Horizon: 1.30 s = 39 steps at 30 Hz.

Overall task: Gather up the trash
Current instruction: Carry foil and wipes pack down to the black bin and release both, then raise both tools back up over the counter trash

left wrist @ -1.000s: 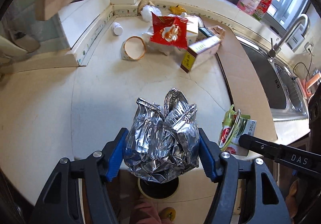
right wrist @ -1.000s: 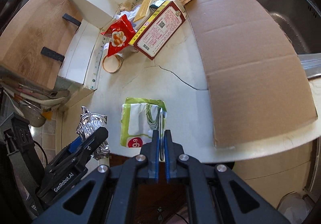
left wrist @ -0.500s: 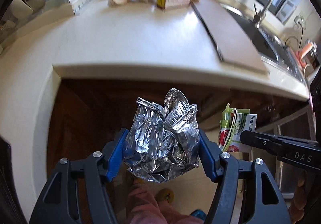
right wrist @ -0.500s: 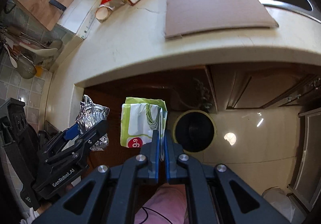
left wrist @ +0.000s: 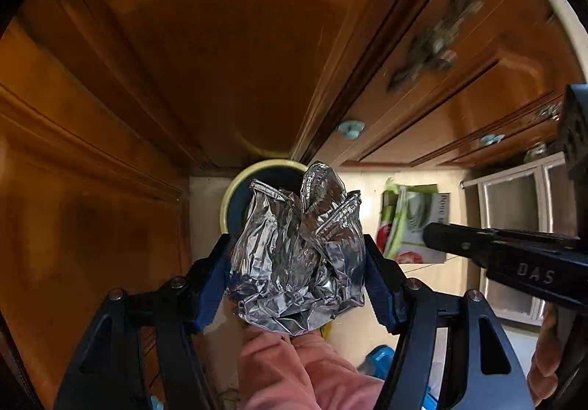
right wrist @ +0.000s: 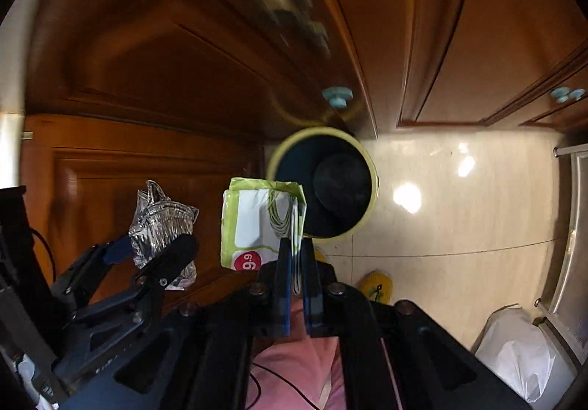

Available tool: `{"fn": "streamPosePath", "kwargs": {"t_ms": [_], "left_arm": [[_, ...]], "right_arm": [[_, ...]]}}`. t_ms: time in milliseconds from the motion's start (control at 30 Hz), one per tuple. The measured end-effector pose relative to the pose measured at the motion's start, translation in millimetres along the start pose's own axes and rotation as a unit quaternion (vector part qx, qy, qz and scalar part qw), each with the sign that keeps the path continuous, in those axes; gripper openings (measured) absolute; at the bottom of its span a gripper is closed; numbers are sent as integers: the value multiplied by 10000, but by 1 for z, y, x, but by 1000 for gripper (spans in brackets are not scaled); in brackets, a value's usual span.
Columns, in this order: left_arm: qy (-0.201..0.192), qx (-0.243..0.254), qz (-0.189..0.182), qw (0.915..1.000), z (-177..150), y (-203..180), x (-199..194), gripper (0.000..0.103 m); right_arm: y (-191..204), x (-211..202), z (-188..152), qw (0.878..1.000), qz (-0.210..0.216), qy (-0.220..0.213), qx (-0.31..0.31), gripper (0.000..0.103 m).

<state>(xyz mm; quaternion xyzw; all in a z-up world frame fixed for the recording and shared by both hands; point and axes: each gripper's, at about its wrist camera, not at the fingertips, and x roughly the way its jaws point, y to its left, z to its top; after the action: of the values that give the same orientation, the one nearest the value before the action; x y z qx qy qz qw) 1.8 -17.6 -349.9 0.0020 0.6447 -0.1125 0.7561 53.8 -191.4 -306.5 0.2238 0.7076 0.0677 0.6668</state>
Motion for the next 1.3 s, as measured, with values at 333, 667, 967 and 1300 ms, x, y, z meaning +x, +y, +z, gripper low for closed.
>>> {"fn": "streamPosePath", "kwargs": {"t_ms": [333,667,967,1300], "left_arm": [[141,166,286,9994,18,15,55,94],[-25,109,410,9991,29,34,34,94],[-145,41,450,9989,31,41,11,94],[-412,5,330,9986,30,18,-71,94]], "right_arm": [[-4,88,31,9995,-140,275,-80,8],[3,89,43,9996,-192,189,-77,49],[7,76,35,9996,-189,193,-56,49],[26,-3,9,9995,-115,-285,-62,51]]}}
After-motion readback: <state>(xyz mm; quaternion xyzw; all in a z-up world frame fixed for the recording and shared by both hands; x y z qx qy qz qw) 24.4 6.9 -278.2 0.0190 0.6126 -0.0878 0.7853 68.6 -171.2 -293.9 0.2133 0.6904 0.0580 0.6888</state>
